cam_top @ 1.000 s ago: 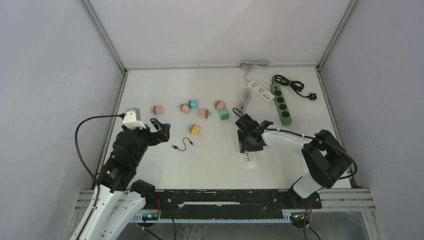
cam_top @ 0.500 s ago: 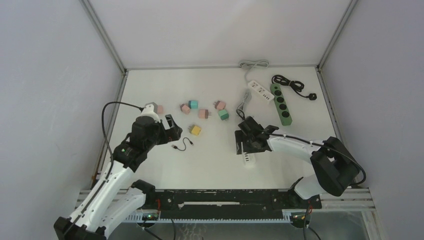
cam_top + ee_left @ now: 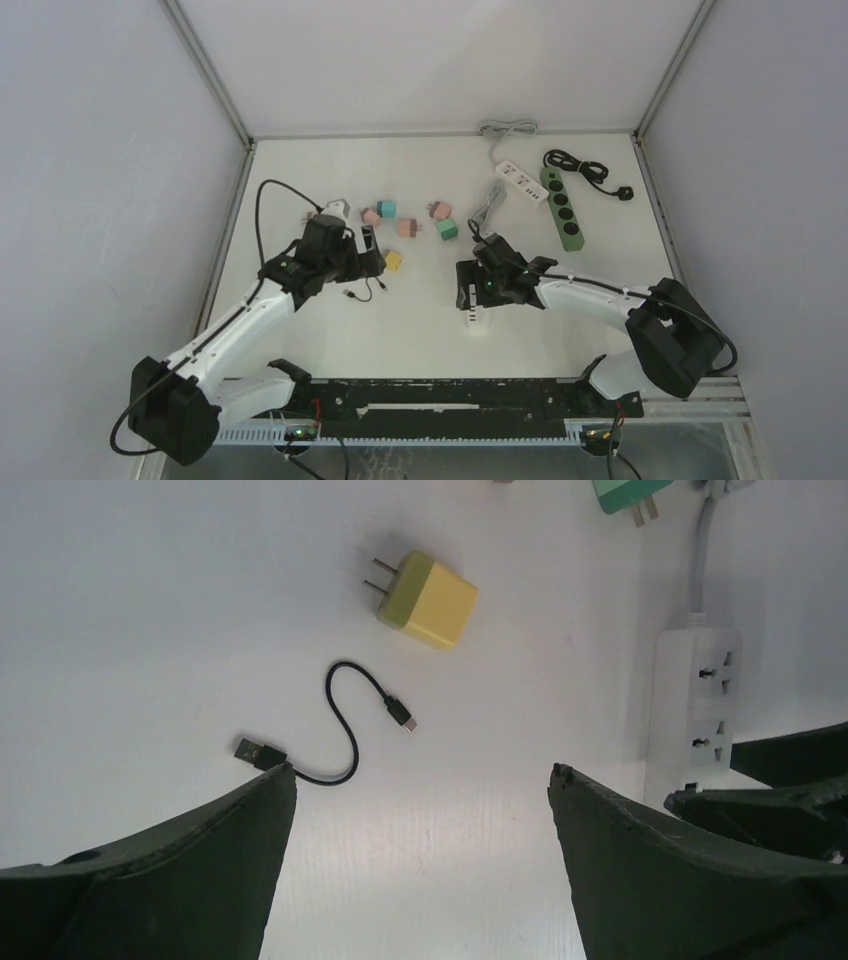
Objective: Insert the plug
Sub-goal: Move the socket to the center of the board, then pick up the plug from the center of the board.
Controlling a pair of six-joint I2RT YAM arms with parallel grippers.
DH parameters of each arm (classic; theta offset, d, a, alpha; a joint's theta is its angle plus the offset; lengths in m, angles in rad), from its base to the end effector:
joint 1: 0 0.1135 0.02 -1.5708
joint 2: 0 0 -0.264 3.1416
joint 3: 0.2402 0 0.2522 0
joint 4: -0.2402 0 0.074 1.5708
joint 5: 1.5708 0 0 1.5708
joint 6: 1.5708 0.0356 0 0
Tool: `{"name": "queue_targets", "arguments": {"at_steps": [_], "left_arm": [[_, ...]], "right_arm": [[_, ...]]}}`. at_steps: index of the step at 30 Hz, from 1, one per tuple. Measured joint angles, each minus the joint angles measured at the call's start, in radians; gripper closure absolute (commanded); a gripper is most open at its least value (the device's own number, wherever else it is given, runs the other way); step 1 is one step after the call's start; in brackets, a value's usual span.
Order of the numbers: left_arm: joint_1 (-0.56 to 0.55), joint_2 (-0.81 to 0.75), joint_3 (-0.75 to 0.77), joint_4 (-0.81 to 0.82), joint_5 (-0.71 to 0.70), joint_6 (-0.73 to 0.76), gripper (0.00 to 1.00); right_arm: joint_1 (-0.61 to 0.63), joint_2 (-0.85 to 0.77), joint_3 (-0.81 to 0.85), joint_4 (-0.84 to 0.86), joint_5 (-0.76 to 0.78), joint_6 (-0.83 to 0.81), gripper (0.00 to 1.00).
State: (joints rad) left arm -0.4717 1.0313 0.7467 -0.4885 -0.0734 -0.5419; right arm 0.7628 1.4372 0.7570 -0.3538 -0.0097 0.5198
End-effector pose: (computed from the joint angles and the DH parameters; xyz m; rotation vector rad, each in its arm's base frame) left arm 0.1924 -0.0952 0.2523 -0.1202 2.3761 -0.4102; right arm 0.1943 0.1862 0.1735 -0.3285 2.6611 0.4516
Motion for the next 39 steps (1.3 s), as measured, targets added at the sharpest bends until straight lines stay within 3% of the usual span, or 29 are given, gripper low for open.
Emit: {"name": "queue_targets", "arguments": {"at_steps": [9, 22, 33, 39], "left_arm": [[-0.002, 0.179, 0.097, 0.029, -0.014, -0.066, 0.0], [-0.002, 0.379, 0.208, -0.004, -0.118, -0.339, 0.0], [-0.002, 0.644, 0.391, -0.104, -0.13, -0.489, 0.01], [-0.002, 0.712, 0.435, -0.137, -0.134, -0.518, 0.1]], "right_arm": [[-0.032, -0.225, -0.094, 0.025, 0.04, -0.023, 0.01], [-0.354, -0.647, -0.288, 0.096, -0.084, -0.049, 0.0], [-0.521, -0.61, -0.32, 0.117, -0.217, -0.093, 0.0], [-0.56, -0.597, -0.337, 0.119, -0.27, -0.101, 0.0]]}}
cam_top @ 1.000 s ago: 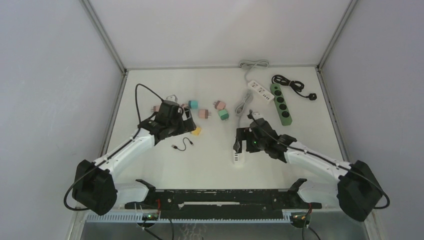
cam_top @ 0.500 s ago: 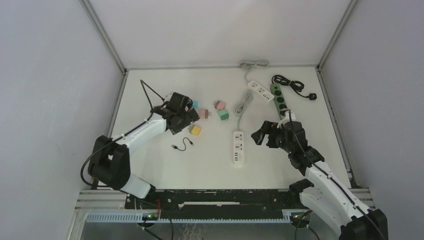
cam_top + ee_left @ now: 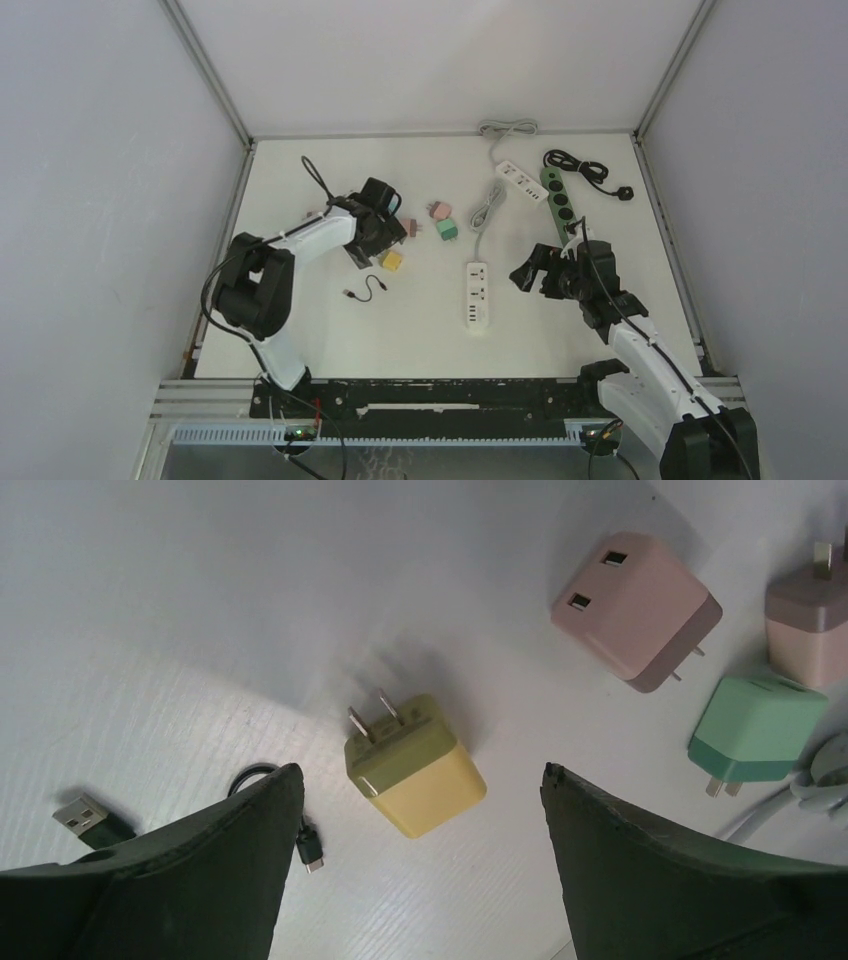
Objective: Insert the plug
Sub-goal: Pick up the plug from the center of the board.
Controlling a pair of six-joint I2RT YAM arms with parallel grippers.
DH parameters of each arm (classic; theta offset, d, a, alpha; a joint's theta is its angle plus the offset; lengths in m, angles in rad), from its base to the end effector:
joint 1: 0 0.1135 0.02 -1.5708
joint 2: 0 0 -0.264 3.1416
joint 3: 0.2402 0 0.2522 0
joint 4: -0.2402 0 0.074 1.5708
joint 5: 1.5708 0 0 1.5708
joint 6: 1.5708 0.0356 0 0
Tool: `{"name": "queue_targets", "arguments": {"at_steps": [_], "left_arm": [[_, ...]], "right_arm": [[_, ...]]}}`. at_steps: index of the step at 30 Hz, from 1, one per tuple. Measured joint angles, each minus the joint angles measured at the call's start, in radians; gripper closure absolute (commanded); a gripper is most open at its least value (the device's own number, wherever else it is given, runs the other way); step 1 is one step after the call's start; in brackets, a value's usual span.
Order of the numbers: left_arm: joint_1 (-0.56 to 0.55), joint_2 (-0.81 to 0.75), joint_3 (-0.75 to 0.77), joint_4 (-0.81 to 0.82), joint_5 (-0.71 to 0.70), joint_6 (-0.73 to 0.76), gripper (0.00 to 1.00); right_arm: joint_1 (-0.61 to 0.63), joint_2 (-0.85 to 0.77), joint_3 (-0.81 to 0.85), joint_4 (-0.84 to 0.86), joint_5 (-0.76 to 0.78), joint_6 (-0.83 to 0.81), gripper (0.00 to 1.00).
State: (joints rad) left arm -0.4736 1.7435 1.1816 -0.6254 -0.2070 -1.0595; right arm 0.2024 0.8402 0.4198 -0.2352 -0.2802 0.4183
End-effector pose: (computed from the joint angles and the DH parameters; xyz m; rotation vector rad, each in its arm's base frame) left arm 0.3107 -0.1510 0.1929 -0.8378 2.5877 -0.1627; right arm 0.1721 0.0454 0.1990 0.0879 2.2740 0.6463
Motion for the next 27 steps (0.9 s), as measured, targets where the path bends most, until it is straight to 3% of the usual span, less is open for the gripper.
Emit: {"name": "queue_targets", "arguments": {"at_steps": [9, 20, 27], "left_arm": [[-0.018, 0.08, 0.026, 0.002, 0.003, -0.006, 0.26], [-0.035, 0.126, 0.058, 0.004, -0.003, -0.003, 0.31], [-0.031, 0.134, 0.058, 0.008, -0.012, 0.01, 0.39]], "right_arm": [[-0.005, 0.001, 0.0, 0.0, -0.015, -0.009, 0.0], [-0.006, 0.003, 0.0, 0.0, -0.015, -0.012, 0.0], [-0.006, -0.005, 0.0, -0.002, -0.014, -0.013, 0.0]]}}
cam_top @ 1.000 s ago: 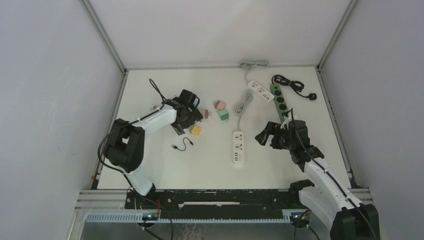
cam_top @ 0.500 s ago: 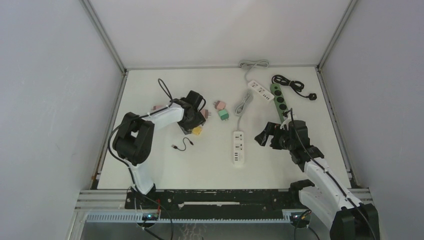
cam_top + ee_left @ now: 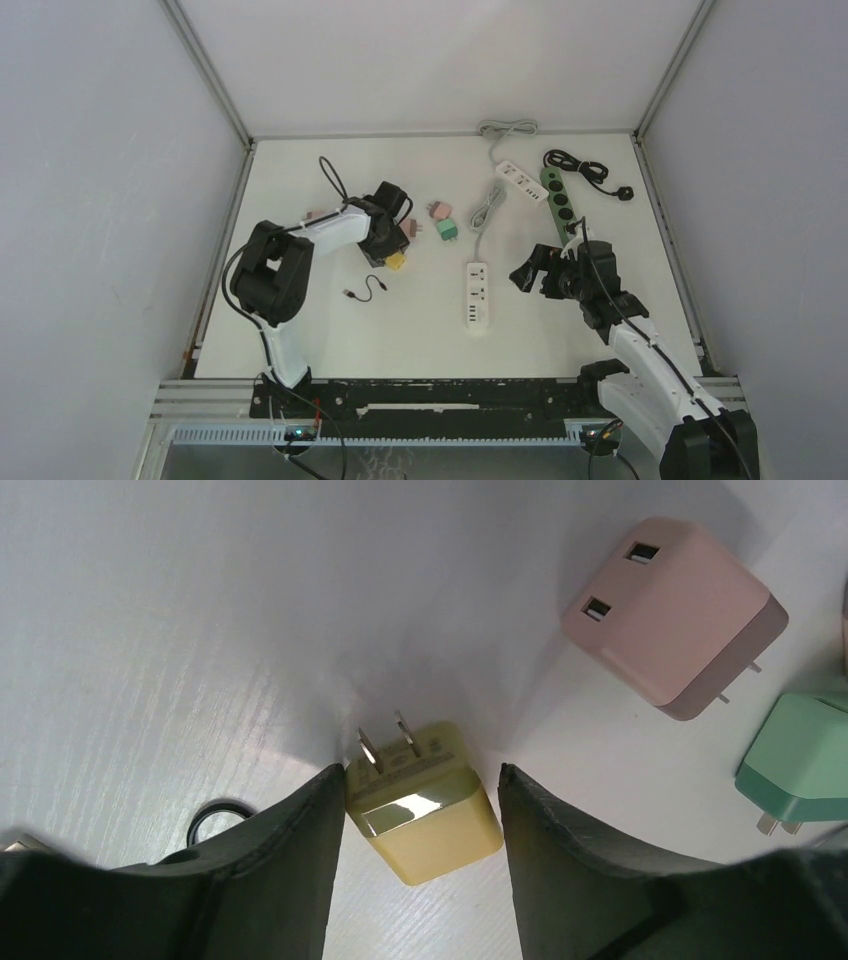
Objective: Insert the plug
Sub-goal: Pick up the plug from the center of the board.
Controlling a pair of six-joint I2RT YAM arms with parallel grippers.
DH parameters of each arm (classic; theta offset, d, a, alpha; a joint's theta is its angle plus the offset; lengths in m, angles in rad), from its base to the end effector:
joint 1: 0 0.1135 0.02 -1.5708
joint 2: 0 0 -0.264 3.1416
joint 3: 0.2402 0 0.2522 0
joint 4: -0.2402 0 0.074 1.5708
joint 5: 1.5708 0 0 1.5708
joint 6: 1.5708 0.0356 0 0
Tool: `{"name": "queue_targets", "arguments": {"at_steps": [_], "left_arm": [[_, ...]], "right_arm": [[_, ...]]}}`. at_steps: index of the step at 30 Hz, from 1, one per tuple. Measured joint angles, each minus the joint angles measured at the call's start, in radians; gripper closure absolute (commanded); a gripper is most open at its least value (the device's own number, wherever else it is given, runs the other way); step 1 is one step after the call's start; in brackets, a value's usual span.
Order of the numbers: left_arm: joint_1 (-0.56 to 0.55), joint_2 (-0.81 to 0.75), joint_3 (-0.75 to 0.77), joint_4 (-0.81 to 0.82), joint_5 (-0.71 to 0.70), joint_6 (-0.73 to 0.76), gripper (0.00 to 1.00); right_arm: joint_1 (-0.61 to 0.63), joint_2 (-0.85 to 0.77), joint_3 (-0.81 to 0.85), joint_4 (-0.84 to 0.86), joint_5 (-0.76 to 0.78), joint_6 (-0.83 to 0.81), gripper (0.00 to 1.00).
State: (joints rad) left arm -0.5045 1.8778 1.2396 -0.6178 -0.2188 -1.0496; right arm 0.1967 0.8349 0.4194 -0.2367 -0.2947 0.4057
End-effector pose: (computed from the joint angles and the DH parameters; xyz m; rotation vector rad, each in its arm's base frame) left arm 0.3241 -0.1701 0.1640 -0.7904 2.6491 -0.0911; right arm 0.1716 0.0447 0.1996 0.0709 2.2694 0.6532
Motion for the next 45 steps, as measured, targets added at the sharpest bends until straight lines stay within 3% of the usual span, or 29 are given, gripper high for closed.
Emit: {"name": "queue_targets", "arguments": {"at_steps": [12, 22, 27, 36, 45], "left_arm": [[0.01, 0.005, 0.0, 0.034, 0.002, 0.013, 0.41], [0.01, 0.0, -0.021, 0.101, 0.02, 0.039, 0.6], [0.014, -0.033, -0.073, 0.164, 0.042, 0.039, 0.62], [0.016, -0.143, -0.211, 0.232, 0.156, 0.012, 0.63], [0.016, -0.362, -0.313, 0.304, 0.26, -0.082, 0.65]], "right_arm": [[0.0, -0.024, 0.0, -0.008, -0.008, 0.0, 0.0], [0.0, -0.048, 0.014, -0.012, -0.019, 0.015, 0.0], [0.034, -0.052, 0.021, 0.005, -0.016, 0.055, 0.0], [0.265, -0.052, 0.044, 0.09, 0.14, 0.167, 0.0], [0.478, -0.051, 0.051, 0.237, 0.375, 0.222, 0.0]]}}
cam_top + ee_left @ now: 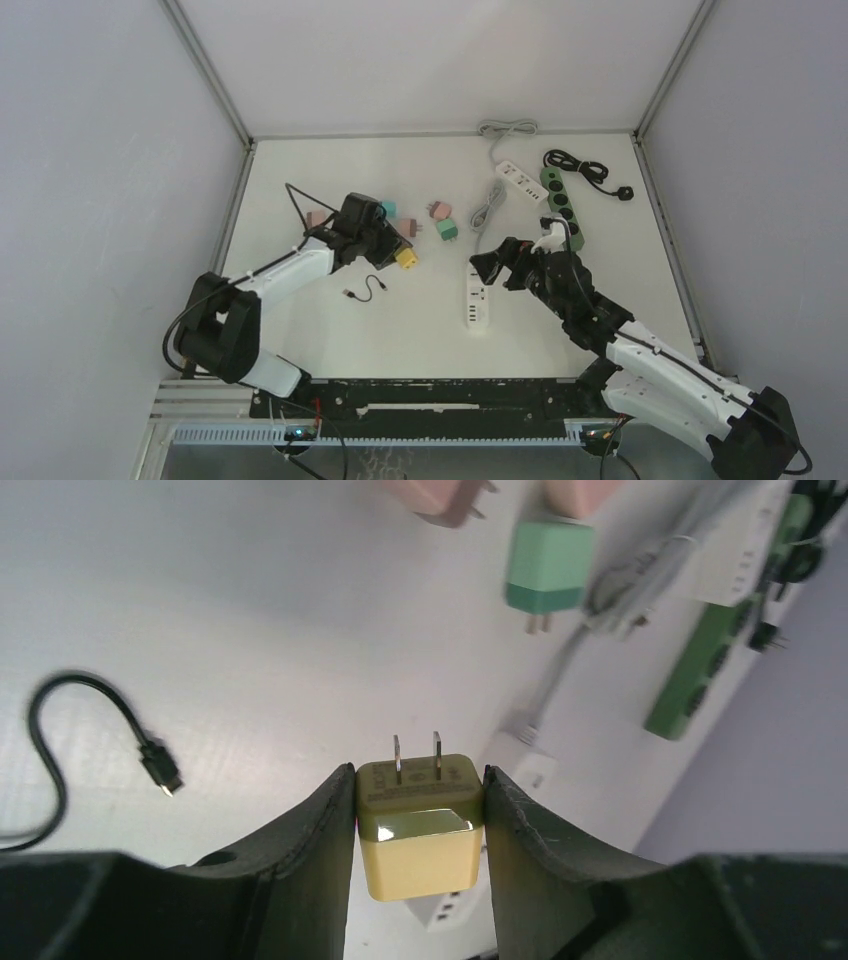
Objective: Insert the plug
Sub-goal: Pick up the plug from the center of the board.
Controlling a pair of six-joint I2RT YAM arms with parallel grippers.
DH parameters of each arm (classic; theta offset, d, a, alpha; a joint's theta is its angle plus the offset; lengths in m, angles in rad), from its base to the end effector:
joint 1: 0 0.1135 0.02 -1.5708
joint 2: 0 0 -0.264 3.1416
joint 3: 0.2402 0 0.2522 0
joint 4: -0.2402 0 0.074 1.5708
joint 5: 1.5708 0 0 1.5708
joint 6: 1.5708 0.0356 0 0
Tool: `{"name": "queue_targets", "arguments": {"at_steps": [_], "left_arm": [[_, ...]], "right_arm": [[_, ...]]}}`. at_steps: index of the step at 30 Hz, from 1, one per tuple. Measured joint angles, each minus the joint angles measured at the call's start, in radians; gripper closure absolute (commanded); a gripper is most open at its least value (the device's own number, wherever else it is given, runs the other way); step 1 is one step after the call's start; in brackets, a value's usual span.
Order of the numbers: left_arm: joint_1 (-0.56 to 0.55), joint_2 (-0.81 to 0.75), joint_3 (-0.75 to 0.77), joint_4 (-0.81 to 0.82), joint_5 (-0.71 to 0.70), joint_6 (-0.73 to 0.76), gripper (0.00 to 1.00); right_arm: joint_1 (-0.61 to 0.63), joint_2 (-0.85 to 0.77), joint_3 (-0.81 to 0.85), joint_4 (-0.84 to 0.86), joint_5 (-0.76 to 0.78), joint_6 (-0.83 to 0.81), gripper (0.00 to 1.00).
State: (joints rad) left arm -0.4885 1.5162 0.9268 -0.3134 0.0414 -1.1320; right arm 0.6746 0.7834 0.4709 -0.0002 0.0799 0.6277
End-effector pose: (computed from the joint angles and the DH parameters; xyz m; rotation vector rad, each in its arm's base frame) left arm 0.2734 -0.1470 0.2048 -0.8118 2.4951 -0.6970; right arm 0.1491 0.1156 0.2479 0.0111 1.9657 0.8041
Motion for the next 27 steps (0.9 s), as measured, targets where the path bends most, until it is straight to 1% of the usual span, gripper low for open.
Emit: {"name": "queue_targets", "arguments": {"at_steps": [6, 15, 21, 27], "left_arm": [[-0.001, -0.108, -0.038, 0.044, 0.052, -0.084, 0.66], [-0.027, -0.223, -0.067, 0.096, 0.092, -0.238, 0.67], [-0.059, -0.253, -0.067, 0.13, 0.098, -0.329, 0.68], [-0.08, -0.261, -0.067, 0.157, 0.103, -0.391, 0.68]], "right_arm": [[0.1, 0.035, 0.029, 0.096, 0.118, -0.006, 0.0], [0.181, 0.143, 0.063, 0.255, 0.214, -0.042, 0.02], [0.226, 0.259, 0.096, 0.354, 0.251, -0.077, 0.06], [0.245, 0.337, 0.121, 0.409, 0.267, -0.111, 0.09]]}}
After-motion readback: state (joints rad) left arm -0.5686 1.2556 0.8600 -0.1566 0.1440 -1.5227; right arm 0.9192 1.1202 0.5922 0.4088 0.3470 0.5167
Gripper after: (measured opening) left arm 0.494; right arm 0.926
